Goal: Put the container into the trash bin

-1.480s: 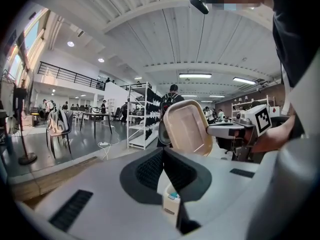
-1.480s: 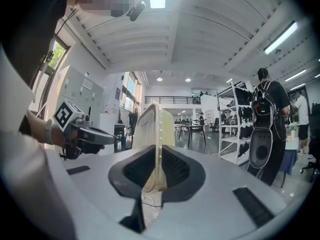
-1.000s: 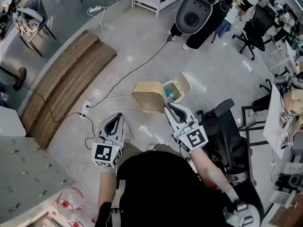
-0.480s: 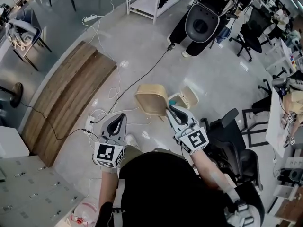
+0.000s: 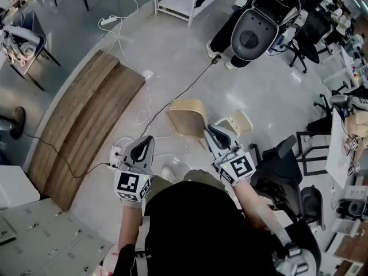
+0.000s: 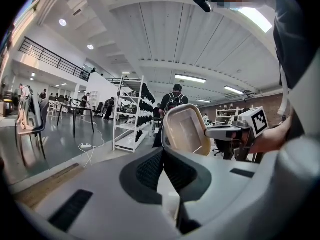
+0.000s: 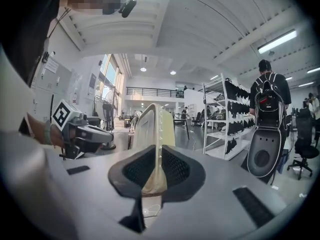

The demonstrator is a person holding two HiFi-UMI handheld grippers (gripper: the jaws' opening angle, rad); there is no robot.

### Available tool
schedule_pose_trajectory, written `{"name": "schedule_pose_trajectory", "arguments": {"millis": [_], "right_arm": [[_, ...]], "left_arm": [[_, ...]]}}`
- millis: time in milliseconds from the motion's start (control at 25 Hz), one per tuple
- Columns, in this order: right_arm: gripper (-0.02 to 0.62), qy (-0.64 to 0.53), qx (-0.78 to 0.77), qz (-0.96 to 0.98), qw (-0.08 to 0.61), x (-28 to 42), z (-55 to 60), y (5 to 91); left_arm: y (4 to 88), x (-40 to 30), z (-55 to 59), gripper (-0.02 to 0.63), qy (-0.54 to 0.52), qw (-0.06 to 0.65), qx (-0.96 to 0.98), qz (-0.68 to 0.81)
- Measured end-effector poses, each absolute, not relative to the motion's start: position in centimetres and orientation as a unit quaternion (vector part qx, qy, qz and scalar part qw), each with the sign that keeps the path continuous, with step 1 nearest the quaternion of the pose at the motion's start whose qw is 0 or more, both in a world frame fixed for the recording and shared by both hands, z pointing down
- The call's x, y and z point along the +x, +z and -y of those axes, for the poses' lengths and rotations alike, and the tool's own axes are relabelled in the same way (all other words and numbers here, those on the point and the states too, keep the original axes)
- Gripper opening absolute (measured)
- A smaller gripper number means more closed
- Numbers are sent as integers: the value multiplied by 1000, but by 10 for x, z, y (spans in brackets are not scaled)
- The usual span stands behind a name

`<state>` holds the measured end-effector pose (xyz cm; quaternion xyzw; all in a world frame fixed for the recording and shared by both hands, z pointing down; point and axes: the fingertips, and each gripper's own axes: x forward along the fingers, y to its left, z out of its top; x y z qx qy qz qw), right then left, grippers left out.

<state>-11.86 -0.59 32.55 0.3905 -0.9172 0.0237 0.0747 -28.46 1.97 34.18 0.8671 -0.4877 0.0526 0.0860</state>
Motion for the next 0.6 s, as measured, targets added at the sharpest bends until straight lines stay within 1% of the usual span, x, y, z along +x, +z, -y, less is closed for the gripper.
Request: {"name": "schedule_pose_trajectory", "arguments": {"millis": [280,600], "right_arm": [[49,28,409,908,83,-144,32,332],[50,36,436,895,87,-122,42,339]], "left_arm": [[358,-309,9,8,58,101,879,463],[365,-282,34,8,67,102,896,426]]}}
